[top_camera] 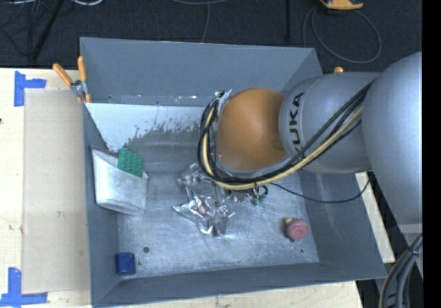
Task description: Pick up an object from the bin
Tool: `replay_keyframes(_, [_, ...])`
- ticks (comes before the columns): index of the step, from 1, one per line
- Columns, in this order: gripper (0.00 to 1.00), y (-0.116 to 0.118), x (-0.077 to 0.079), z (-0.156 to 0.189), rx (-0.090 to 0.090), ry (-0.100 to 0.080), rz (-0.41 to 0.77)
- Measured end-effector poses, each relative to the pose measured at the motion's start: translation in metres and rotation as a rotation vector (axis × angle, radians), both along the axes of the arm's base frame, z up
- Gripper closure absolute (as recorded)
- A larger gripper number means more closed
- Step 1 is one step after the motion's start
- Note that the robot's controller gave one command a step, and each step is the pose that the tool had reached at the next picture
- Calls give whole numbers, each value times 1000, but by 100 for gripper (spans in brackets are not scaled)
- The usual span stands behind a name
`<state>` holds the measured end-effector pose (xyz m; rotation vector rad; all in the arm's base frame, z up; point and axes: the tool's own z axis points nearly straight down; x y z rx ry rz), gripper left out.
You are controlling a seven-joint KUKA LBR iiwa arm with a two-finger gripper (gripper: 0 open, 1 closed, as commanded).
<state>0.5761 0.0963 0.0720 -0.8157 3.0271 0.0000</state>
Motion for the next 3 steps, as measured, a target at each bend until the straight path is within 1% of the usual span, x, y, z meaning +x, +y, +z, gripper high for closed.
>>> replay_keyframes(1, [0,0,1,1,0,4,-6])
replay_keyframes(2, [100,2,5,5,6,-11,-7])
replay_keyframes(3, [100,3,7,72,0,-1,-12])
